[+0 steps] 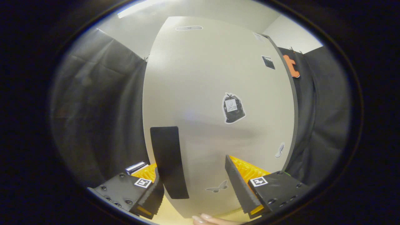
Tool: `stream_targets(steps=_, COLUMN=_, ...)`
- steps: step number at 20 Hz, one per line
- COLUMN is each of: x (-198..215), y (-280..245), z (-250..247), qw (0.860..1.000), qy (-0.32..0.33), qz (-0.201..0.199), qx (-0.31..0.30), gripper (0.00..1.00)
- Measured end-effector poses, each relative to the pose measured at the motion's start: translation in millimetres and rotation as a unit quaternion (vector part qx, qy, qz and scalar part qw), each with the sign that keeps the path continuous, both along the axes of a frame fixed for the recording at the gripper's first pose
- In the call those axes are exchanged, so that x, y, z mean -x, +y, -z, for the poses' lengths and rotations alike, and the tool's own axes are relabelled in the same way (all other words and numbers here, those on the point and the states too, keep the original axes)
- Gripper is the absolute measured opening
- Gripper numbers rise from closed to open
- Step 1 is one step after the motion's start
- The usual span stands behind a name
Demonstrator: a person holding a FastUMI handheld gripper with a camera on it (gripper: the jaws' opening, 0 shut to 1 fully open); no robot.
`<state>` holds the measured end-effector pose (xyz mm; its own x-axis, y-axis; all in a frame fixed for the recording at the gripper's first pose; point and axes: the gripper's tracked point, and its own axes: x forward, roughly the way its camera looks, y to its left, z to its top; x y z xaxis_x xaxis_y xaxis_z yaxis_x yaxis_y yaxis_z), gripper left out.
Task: Open the shoe cabinet door, grab the shoes and put them into the shoe cabinet, then close the shoe cabinet door.
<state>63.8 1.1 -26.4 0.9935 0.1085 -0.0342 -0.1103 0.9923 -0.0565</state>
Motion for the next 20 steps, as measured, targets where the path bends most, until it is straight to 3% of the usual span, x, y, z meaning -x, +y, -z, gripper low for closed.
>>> stream_targets(steps=20, x=-43.6, y=5.8, z=6.5, qw=0.999, qy=-0.020, qz=0.049, qx=0.007, gripper=0.99)
